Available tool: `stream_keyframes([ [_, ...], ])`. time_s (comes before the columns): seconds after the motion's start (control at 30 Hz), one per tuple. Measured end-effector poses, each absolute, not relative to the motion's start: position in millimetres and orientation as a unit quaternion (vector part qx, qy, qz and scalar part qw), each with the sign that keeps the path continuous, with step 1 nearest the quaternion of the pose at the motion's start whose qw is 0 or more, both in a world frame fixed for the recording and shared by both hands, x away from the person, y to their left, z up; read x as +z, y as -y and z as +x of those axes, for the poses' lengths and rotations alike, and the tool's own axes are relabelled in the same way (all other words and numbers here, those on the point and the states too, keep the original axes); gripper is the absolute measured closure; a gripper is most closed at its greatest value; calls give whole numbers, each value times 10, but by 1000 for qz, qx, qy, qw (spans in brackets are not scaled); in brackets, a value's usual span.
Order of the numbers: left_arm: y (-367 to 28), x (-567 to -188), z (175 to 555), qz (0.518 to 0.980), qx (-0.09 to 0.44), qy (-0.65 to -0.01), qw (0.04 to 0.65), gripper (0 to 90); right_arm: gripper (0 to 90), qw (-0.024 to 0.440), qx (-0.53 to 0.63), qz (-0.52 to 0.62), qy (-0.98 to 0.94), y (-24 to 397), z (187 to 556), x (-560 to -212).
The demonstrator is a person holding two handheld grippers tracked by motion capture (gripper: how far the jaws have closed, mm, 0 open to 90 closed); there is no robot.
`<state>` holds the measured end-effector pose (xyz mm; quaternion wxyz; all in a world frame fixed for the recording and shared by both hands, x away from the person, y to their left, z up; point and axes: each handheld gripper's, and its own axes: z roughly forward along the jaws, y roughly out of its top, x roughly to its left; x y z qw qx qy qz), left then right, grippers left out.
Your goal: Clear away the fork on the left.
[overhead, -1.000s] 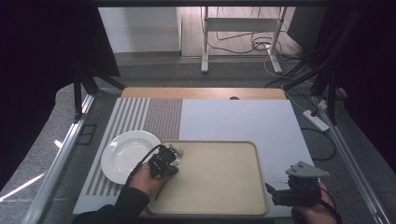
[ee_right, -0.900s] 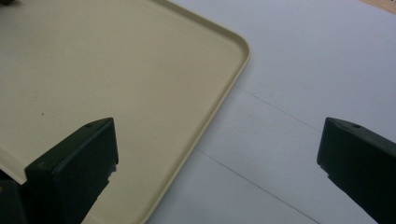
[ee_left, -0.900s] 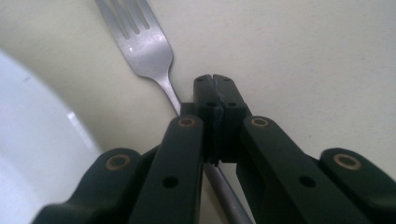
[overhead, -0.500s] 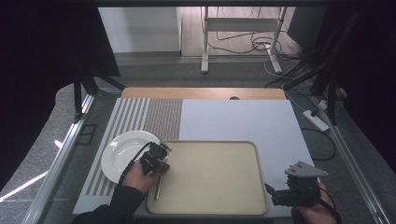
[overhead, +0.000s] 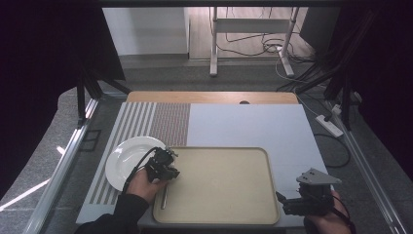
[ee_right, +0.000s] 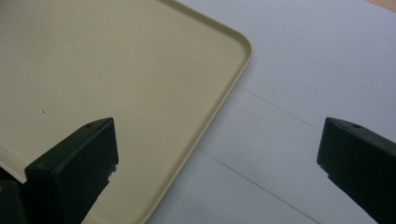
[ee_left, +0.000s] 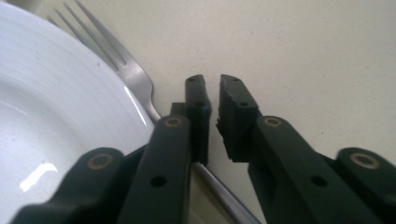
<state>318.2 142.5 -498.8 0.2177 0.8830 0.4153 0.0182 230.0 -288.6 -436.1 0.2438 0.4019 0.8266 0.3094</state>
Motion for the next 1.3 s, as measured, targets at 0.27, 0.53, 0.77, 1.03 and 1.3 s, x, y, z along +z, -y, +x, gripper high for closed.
stream_keyframes([
  [0.27, -1451, -4897, 3152, 879, 16, -397, 265, 646, 0, 243, 310, 402, -827, 2886, 2301, -4361],
  [0.53, -1467, -4834, 3116, 875, 32, -386, 291, 508, 0, 242, 310, 402, -827, 2887, 2302, -4361],
  [0.77, -1535, -4802, 3105, 869, 42, -389, 303, 403, 0, 241, 310, 401, -827, 2886, 2303, -4362],
  [1.03, -1624, -4783, 3081, 864, 46, -395, 309, 274, 0, 241, 310, 400, -828, 2884, 2303, -4364],
  [1.3, -1738, -4749, 3068, 856, 29, -400, 327, 148, 0, 241, 307, 398, -830, 2879, 2302, -4363],
])
